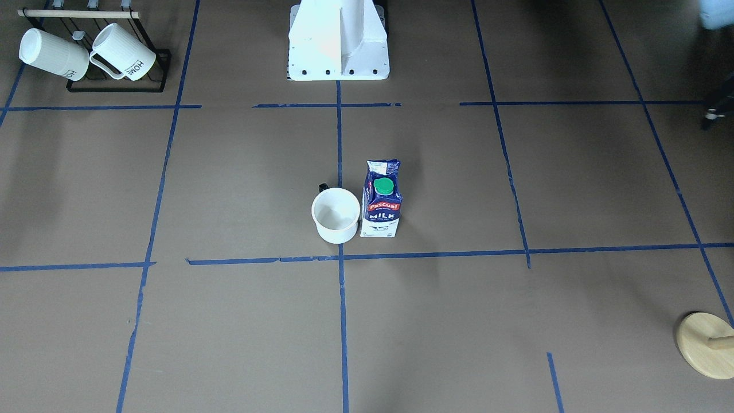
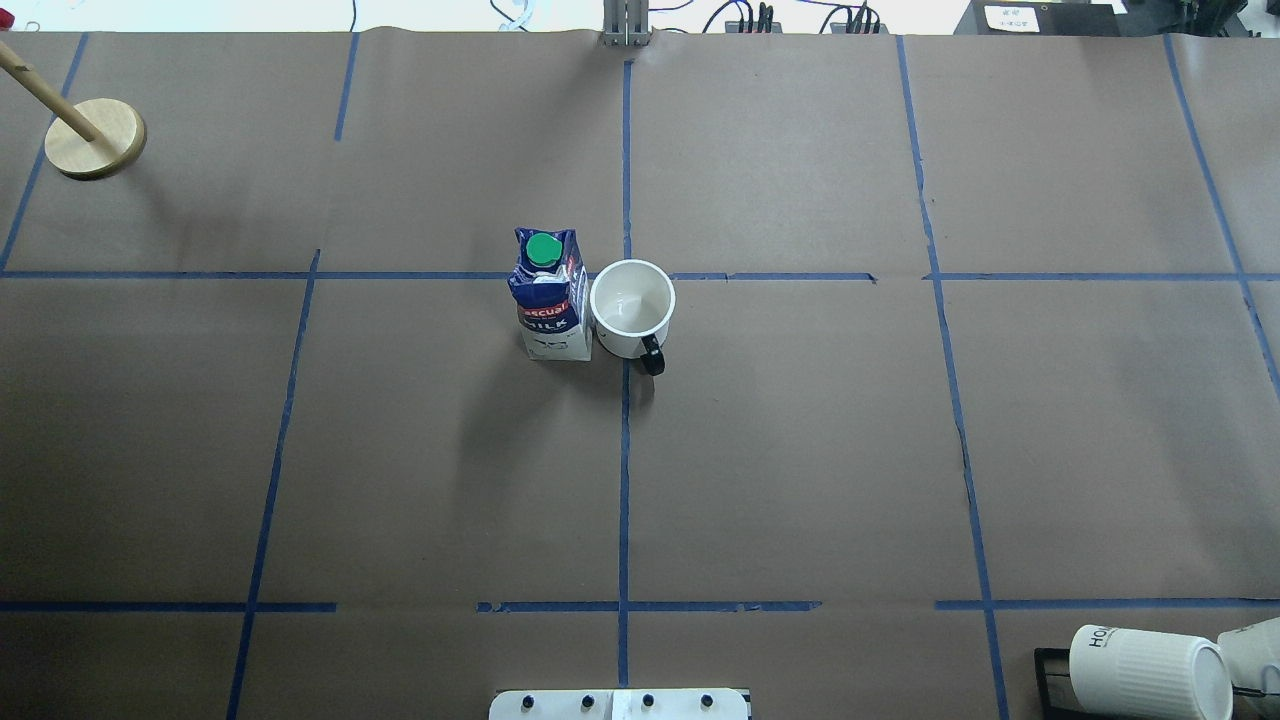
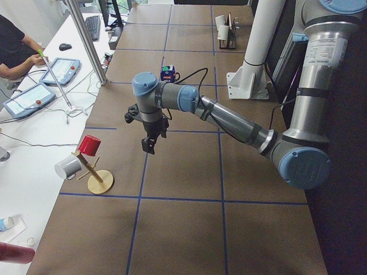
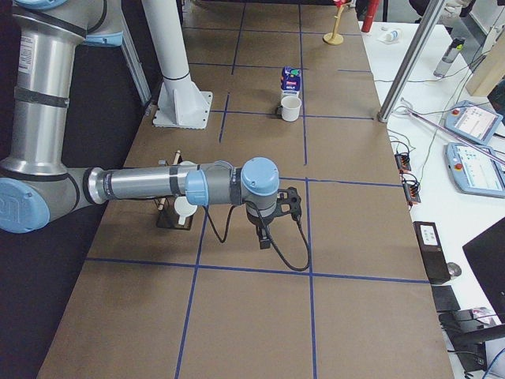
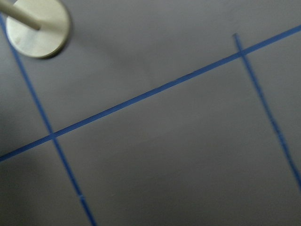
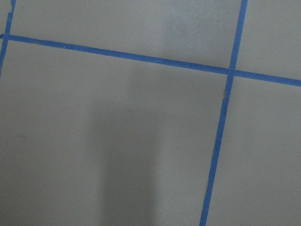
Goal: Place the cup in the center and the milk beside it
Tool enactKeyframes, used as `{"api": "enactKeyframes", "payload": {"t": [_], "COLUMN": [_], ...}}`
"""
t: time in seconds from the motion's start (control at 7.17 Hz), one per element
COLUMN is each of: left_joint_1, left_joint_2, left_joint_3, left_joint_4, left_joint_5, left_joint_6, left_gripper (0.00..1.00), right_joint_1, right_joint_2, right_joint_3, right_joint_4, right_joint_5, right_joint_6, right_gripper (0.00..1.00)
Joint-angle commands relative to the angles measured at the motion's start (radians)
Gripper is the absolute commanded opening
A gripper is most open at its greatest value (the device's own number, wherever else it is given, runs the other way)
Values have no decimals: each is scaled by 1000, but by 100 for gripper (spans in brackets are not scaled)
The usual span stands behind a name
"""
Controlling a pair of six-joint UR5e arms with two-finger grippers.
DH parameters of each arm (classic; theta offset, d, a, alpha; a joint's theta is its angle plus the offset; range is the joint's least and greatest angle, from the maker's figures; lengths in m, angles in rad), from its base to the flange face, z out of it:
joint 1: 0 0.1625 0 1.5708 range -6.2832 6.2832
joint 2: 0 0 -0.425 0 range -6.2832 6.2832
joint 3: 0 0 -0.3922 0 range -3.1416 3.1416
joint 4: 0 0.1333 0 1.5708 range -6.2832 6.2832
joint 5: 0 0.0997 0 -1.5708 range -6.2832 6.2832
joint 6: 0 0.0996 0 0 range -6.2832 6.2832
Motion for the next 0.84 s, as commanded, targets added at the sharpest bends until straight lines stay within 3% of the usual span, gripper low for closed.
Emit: {"api": "enactKeyframes", "payload": {"t": [0.0, 0.7], "left_joint_1": [-108, -108], "left_joint_2": [43, 53], "left_joint_3": [84, 73], "left_joint_4": [8, -1], "left_joint_5": [-69, -67], "left_joint_6": [128, 43], "left_gripper": [100, 100], "right_joint_1": [49, 64], "right_joint_2": [-12, -21], "right_joint_3": [-2, 15], "right_joint_4": [-28, -77], "right_joint_5": [-6, -5], "right_joint_6": [-103, -105], "right_gripper": [100, 100]}}
